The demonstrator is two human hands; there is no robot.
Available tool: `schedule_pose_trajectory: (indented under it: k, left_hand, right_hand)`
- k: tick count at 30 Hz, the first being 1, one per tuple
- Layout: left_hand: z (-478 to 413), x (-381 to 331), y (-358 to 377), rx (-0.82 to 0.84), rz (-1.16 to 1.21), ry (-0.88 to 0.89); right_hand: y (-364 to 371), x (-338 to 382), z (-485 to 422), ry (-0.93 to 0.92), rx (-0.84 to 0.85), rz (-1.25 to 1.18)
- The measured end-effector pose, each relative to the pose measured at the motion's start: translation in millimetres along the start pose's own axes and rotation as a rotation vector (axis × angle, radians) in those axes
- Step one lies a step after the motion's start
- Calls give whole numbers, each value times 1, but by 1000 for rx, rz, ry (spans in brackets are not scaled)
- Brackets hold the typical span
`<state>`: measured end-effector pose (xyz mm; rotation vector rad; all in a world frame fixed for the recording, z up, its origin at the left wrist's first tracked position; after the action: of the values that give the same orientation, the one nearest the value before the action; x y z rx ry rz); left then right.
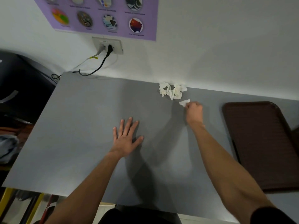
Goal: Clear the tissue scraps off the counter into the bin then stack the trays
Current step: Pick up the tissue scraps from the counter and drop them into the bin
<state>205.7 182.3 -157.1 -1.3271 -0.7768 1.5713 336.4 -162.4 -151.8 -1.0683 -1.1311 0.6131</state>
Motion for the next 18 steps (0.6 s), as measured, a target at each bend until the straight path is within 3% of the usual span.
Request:
schedule_pose_trajectory:
  k: [3, 8, 10, 13, 18]
  left_hand:
    - [-1, -3, -3, 13, -1, -9]
    - [-8, -9, -7, -15, 125, 1]
    - [-8, -25, -13, -71, 289, 45]
    - [4, -65, -27, -28, 572, 45]
    - [14, -85, -34, -110, 801, 37]
  right_hand:
    - [8, -5, 38, -27, -23, -5]
    - [-4, 28, 126, -19, -4, -285]
    - [-9, 39, 149, 20, 43, -439]
    - [-17, 60, 172, 51, 98, -601]
    - [-36, 87, 179, 49, 254, -797]
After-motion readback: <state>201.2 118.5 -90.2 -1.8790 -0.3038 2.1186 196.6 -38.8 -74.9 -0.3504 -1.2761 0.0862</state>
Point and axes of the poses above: each hand's wrist, its own z-axis away from the middle knuckle, its own y-axis out of the palm, x = y × z, the point moved 2 cm from there along -z, towards the middle knuckle, and after that the axes turned 5 degrees about -x, right-handed, at the moved point
